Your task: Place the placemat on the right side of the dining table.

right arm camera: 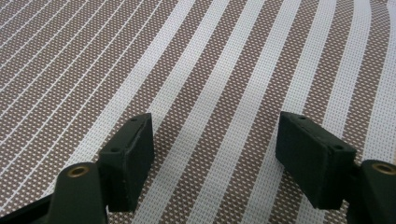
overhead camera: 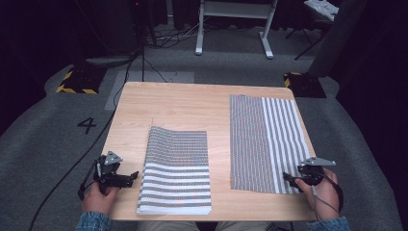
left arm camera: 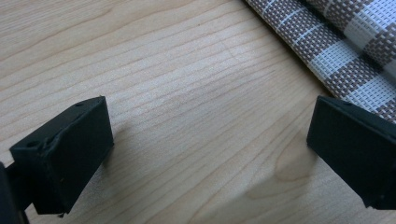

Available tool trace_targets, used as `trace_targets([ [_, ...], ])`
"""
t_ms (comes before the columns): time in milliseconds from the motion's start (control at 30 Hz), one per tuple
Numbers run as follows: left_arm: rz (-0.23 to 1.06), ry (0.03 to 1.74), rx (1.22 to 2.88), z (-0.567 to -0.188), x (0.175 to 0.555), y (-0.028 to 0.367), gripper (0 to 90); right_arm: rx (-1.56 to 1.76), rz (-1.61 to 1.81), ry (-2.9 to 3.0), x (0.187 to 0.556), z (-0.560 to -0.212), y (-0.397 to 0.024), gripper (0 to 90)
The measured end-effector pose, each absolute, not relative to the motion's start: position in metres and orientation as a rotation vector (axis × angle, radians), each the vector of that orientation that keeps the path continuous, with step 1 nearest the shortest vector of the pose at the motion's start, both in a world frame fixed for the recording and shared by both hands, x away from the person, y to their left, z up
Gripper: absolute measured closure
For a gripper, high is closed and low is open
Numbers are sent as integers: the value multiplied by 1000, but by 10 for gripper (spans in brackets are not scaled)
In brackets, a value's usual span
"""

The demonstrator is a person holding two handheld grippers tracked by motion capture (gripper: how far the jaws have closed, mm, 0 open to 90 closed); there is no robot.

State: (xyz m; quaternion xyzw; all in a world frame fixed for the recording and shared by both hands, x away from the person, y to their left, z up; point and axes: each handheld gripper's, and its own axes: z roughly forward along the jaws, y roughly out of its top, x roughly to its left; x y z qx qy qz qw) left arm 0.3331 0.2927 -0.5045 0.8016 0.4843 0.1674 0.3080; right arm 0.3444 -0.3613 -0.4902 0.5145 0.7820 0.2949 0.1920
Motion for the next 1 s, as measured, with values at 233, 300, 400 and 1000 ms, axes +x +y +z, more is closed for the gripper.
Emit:
trace_targets([
  [233,443,1280,2119,-504,333,293,4,1455,832,2163,350,-492,-368,277],
  [300,441,1280,2120,-504,333,293,4,1469,825,2148,350,-492,-369,276],
  [400,442,1281,2120,-504,333,293,4,1455,791,2132,343,-485,-367,379],
  [1000,444,1288,2111,-505,332,292,4,1033,989,2418,315,-490,-216,499],
])
